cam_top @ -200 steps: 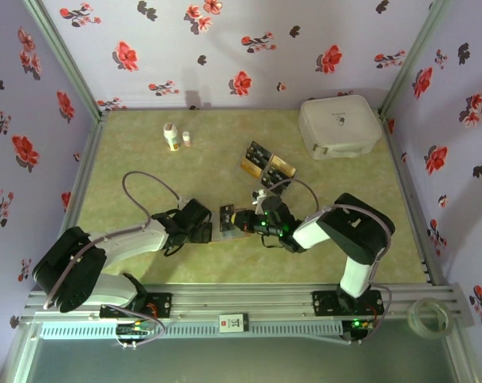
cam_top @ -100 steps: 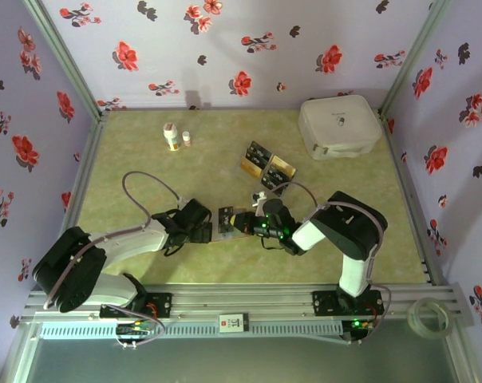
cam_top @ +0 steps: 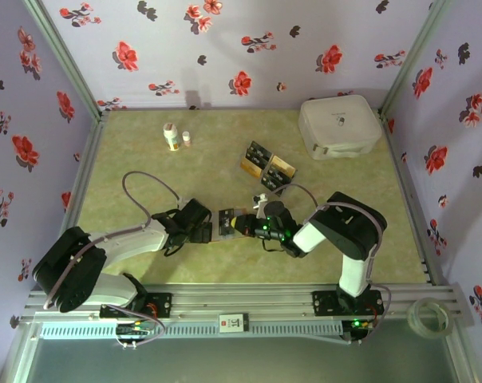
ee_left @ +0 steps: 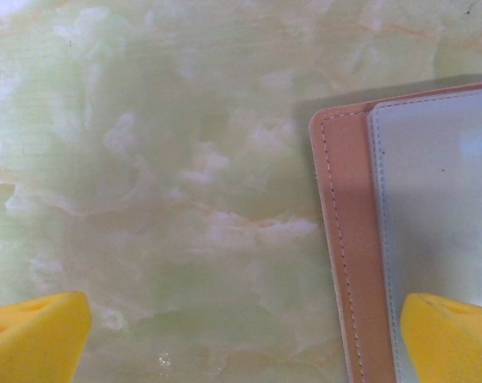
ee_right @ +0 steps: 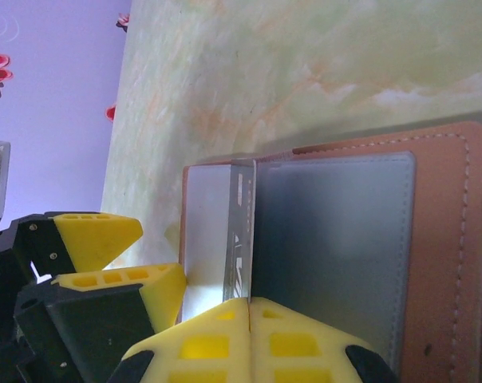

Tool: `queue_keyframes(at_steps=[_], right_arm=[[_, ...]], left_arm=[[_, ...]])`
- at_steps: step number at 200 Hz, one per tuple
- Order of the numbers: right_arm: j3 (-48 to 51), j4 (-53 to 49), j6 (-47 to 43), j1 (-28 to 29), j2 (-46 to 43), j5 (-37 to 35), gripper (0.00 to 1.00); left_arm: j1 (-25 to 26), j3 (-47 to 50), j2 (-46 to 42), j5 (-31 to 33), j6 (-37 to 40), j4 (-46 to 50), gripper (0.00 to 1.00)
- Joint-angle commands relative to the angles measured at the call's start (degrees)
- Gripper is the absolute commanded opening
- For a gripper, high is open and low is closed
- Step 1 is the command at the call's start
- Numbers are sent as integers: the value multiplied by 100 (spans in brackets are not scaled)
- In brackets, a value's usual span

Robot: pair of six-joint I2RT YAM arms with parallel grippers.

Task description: Put the credit cards into the card holder

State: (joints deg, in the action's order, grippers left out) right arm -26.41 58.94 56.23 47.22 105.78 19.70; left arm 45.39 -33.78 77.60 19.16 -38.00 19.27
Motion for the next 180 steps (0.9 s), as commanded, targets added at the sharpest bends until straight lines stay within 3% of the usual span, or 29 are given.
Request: queue_keyframes(at_steps=[1,180], right_arm=[[101,10,64,44,114,55,0],[145,276,196,93,416,147,0]], left_arm=[[41,74,-69,206,-76,184,100],[41,50,-57,213,-69,185,100]])
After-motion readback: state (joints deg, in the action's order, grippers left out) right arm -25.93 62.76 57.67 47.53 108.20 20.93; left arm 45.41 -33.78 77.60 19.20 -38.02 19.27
